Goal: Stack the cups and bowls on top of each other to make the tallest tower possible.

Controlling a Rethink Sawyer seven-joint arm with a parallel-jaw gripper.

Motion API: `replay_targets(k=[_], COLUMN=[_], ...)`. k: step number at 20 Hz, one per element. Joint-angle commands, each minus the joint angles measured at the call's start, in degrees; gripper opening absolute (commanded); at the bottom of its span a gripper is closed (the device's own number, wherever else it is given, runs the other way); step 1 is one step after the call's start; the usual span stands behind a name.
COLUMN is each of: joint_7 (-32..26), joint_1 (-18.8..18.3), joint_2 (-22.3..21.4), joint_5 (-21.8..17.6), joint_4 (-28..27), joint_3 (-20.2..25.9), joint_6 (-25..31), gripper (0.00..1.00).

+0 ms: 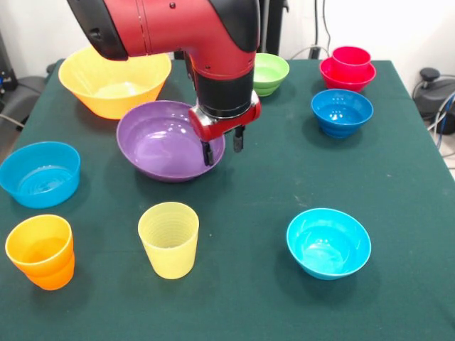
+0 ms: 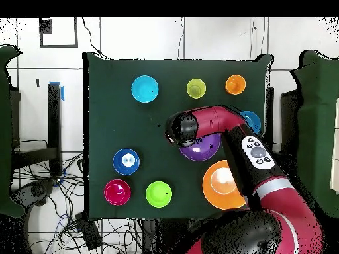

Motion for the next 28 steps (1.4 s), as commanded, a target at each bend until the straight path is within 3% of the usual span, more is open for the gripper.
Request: replay_targets(k=[1,11,13,18,28], joint_7=[-5.3,-5.0,-4.1,-4.7,-6.2], joint_1=[2.5,3.8,3.9,3.8,2.9], joint_2=[-1.9,-2.7,-1.1,1.3,4.9], joint_5=[0.3,0.4,1.3,-1.0,-2.4], joint_4=[-0.4,-0.3,-1.2,-2.5,-6.9], joint_3=[-0.5,-0.7,-0.8,-1.2,-3.1], joint_6=[5.5,5.5,5.8,2.1,4.0], gripper=[1.0,1.0,1.0,1.0,1.0])
